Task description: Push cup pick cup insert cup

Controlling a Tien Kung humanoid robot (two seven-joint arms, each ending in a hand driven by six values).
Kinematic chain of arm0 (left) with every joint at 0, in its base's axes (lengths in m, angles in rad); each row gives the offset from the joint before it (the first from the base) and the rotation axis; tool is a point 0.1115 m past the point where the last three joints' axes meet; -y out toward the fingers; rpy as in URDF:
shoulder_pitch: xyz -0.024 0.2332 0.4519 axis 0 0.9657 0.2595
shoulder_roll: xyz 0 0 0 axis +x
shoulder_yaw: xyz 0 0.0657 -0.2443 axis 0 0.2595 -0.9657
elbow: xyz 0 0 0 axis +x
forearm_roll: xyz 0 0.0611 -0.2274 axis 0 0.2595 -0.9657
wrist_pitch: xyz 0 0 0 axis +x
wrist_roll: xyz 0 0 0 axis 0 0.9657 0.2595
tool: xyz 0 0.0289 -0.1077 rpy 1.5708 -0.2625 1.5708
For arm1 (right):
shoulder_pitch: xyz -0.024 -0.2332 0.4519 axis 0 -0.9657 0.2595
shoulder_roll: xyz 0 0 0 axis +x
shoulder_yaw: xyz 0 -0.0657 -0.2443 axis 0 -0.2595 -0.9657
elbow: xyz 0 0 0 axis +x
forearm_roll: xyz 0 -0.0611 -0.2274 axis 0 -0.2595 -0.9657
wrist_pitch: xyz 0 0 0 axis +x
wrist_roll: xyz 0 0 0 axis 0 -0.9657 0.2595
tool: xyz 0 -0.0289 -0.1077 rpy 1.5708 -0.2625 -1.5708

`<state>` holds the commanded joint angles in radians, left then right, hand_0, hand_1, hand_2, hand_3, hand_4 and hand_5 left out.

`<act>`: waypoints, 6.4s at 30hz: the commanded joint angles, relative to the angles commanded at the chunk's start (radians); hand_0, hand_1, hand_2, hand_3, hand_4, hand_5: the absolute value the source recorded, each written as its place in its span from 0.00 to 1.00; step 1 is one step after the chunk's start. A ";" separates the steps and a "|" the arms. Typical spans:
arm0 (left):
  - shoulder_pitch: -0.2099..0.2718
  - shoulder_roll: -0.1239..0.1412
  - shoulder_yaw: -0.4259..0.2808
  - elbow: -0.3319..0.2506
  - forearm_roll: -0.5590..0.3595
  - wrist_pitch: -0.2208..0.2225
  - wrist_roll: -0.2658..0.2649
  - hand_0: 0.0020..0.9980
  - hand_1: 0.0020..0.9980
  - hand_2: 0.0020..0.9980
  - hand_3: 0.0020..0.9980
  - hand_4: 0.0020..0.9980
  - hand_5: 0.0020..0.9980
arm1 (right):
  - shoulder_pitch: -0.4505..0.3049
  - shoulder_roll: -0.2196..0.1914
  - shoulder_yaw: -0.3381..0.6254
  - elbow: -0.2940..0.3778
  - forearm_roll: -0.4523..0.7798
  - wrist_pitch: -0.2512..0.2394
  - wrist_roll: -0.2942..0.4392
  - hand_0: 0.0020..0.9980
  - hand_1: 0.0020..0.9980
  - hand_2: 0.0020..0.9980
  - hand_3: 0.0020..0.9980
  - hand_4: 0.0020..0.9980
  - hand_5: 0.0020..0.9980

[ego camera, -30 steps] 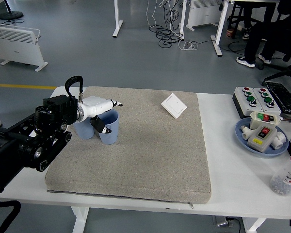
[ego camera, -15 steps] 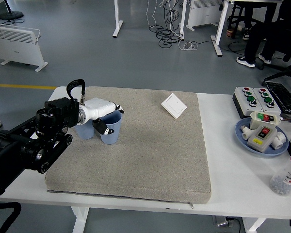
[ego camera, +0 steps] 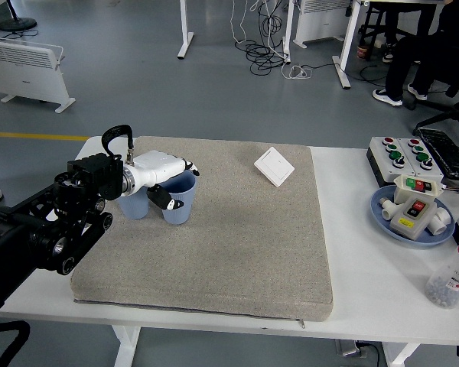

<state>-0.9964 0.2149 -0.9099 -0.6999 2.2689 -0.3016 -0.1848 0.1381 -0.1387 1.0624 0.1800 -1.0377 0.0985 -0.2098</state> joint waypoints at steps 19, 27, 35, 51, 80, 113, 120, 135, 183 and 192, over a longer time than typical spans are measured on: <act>-0.009 0.144 -0.188 -0.319 -0.105 -0.221 0.142 0.48 0.43 0.43 0.44 0.40 0.00 | -0.004 0.000 0.016 0.000 -0.004 -0.002 0.001 0.78 0.68 0.68 0.57 0.13 0.47; -0.029 0.189 -0.265 -0.302 -0.105 -0.247 0.157 0.48 0.44 0.43 0.44 0.44 0.00 | -0.006 -0.002 0.016 0.000 -0.003 -0.002 0.000 0.78 0.68 0.68 0.57 0.13 0.47; -0.019 0.184 -0.277 -0.218 -0.058 -0.240 0.151 0.48 0.44 0.43 0.44 0.45 0.00 | -0.009 -0.001 0.017 0.000 -0.005 -0.003 0.000 0.78 0.68 0.68 0.57 0.13 0.47; -0.003 0.161 -0.293 -0.120 -0.042 -0.212 0.129 0.49 0.45 0.44 0.44 0.47 0.00 | -0.013 0.001 0.015 0.000 -0.003 -0.004 0.000 0.78 0.68 0.68 0.57 0.13 0.47; 0.007 0.144 -0.238 -0.105 -0.059 -0.204 0.110 0.69 0.77 0.84 0.76 0.92 0.36 | -0.007 0.001 0.014 0.000 -0.005 -0.002 0.000 0.78 0.68 0.68 0.57 0.13 0.47; 0.262 0.139 -0.635 -0.204 -0.857 0.151 0.300 0.76 0.78 0.81 0.75 0.61 1.00 | -0.003 0.006 0.033 0.000 -0.017 -0.004 0.003 0.78 0.68 0.68 0.57 0.13 0.47; 0.403 0.095 -0.741 -0.289 -1.148 0.143 0.289 0.78 0.82 0.85 0.78 0.59 1.00 | -0.004 0.009 0.038 0.000 -0.023 -0.005 0.004 0.77 0.68 0.68 0.57 0.13 0.47; 0.636 -0.046 -0.818 -0.379 -1.547 0.159 0.226 0.82 0.85 0.92 0.83 0.59 1.00 | -0.010 0.014 0.048 0.000 -0.037 -0.005 0.004 0.78 0.68 0.68 0.57 0.13 0.47; 0.821 -0.212 -0.852 -0.542 -1.401 0.191 0.169 0.87 0.90 0.97 0.86 0.57 1.00 | 0.000 0.013 0.058 0.000 -0.051 -0.002 0.004 0.78 0.68 0.68 0.57 0.13 0.46; 0.829 -0.213 -0.859 -0.541 -1.394 0.196 0.173 0.88 0.90 0.97 0.86 0.57 1.00 | 0.001 0.013 0.061 0.000 -0.057 -0.003 0.005 0.77 0.68 0.68 0.57 0.13 0.46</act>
<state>-0.1678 0.0023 -1.7687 -1.2409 0.8748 -0.1060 -0.0122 0.1388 -0.1252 1.1232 0.1800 -1.0947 0.0956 -0.2052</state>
